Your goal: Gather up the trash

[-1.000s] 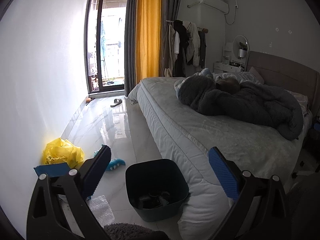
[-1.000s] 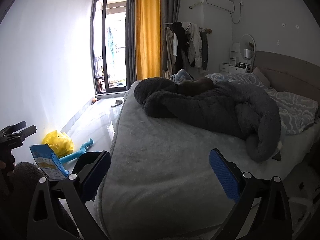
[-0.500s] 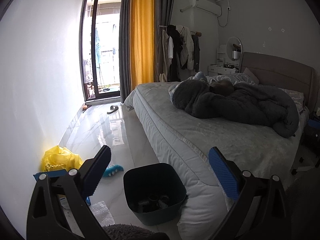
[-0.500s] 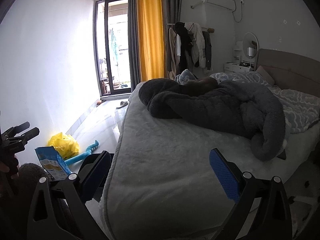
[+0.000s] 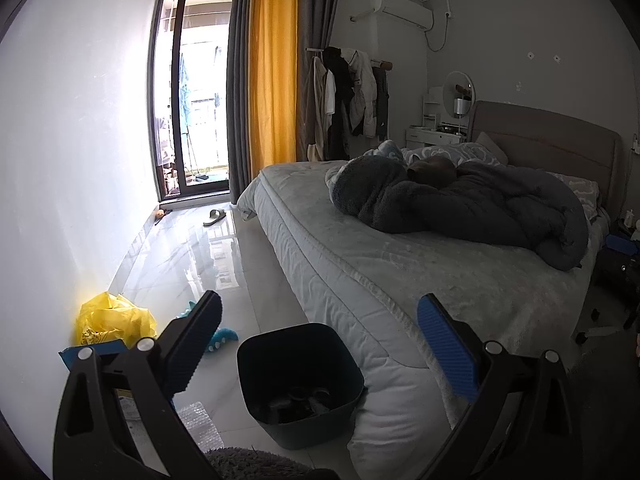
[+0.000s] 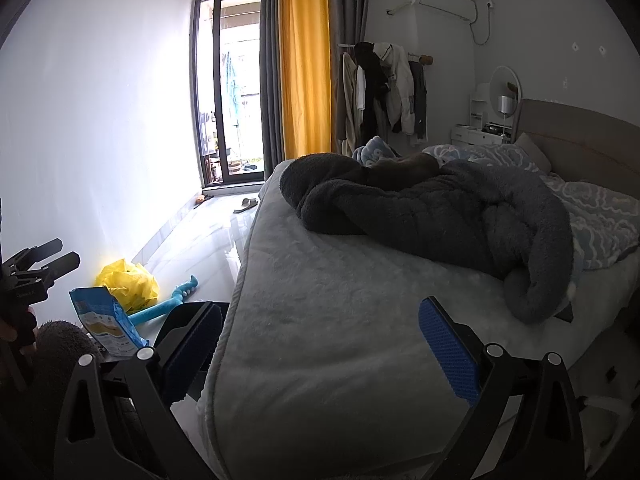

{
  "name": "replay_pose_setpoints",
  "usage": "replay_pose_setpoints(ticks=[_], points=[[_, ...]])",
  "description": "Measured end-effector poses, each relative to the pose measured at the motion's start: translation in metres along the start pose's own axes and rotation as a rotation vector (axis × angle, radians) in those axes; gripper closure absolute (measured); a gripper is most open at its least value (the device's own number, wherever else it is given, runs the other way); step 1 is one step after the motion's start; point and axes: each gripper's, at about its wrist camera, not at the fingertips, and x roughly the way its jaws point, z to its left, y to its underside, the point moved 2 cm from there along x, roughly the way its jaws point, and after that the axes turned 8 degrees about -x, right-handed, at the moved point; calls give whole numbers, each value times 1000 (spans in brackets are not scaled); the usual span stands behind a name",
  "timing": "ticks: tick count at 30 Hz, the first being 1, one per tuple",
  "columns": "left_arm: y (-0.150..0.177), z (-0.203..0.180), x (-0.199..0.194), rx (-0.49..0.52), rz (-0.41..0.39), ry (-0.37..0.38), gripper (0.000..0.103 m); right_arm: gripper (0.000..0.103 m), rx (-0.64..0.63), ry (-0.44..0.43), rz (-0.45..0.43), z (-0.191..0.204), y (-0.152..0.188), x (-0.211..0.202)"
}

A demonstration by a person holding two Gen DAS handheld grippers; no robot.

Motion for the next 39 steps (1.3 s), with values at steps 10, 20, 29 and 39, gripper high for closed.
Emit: replay_pose_setpoints(ticks=[10, 20, 29, 39], points=[[-1, 2, 1, -2, 5, 4, 3, 3, 5, -2, 0, 1, 0, 1], [1, 0, 1, 17, 6, 8, 3, 3, 7, -2, 1, 2, 1, 0], [1, -1, 1, 17, 6, 7, 3, 3, 9, -2, 1, 2, 1, 0], [1, -1, 1, 17, 6, 8, 3, 3, 10, -1, 1, 3, 1, 0]])
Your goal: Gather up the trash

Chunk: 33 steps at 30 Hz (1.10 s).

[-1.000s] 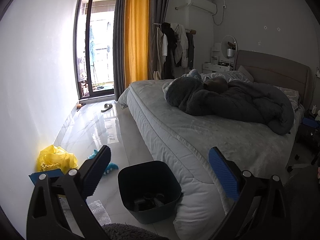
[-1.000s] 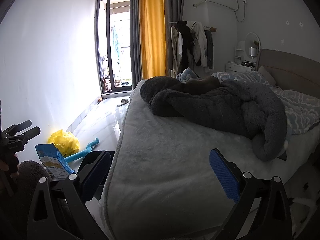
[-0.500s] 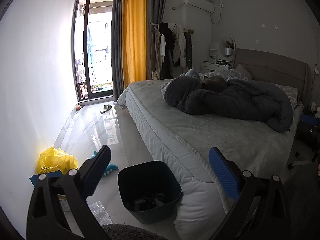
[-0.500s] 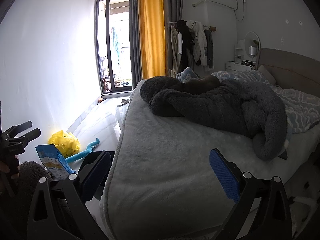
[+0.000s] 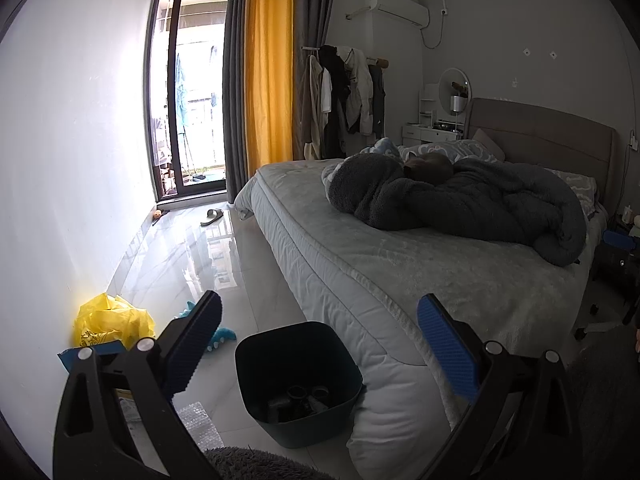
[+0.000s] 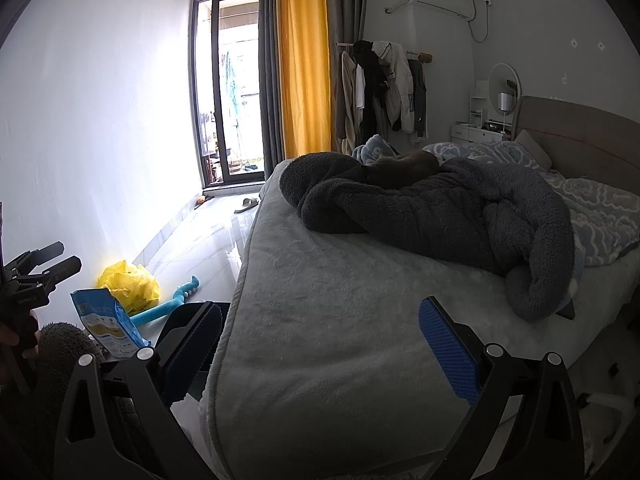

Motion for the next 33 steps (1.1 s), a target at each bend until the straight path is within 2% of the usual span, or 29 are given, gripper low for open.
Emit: replay_pose_setpoints(ticks=[33], points=[[2, -5, 0, 3, 7, -1, 3, 3, 2, 1, 1, 1, 0, -1]])
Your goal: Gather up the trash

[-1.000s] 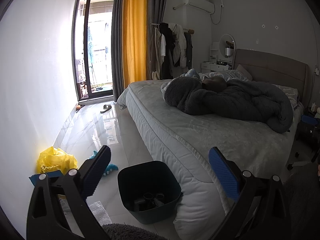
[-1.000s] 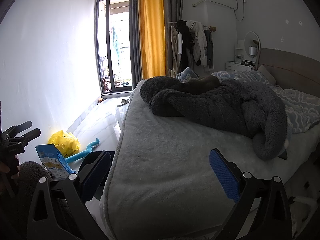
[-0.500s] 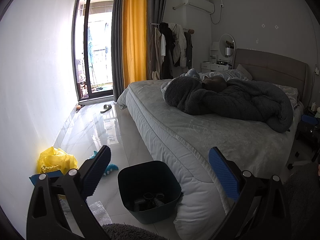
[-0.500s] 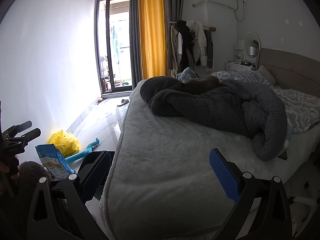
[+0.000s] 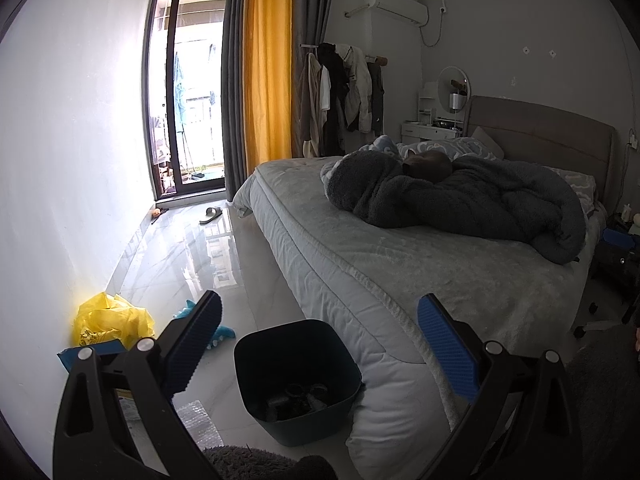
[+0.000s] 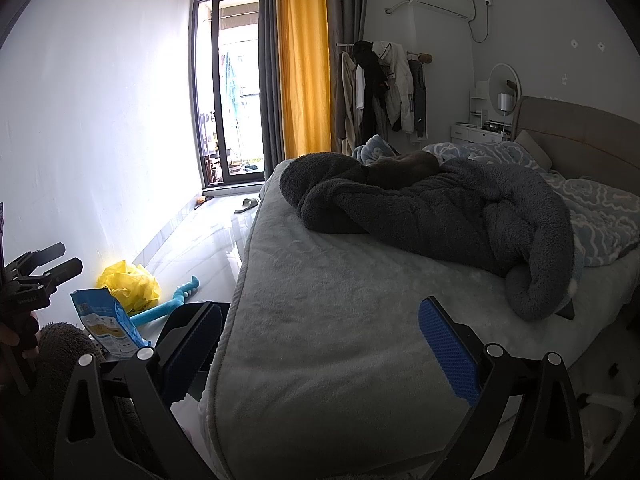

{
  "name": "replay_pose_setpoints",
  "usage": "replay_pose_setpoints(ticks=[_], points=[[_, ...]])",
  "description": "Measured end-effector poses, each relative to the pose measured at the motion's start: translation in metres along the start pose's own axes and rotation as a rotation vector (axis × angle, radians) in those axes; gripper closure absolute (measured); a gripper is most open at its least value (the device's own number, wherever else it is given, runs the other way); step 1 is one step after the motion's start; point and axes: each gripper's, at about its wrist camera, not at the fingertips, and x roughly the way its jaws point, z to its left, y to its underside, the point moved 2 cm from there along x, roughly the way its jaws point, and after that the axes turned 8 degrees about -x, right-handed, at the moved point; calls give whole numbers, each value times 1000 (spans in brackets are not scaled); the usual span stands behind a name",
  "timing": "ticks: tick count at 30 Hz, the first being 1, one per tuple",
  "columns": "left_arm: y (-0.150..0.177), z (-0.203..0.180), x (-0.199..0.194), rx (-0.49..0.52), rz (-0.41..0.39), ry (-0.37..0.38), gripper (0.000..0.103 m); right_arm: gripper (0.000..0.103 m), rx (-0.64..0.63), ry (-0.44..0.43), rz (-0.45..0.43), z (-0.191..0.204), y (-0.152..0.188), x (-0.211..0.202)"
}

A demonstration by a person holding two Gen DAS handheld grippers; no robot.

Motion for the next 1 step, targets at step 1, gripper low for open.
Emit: replay_pose_setpoints(ticks=[1], points=[[0, -1, 0, 3, 0, -2, 3, 3, 0, 0, 0, 0, 0, 0]])
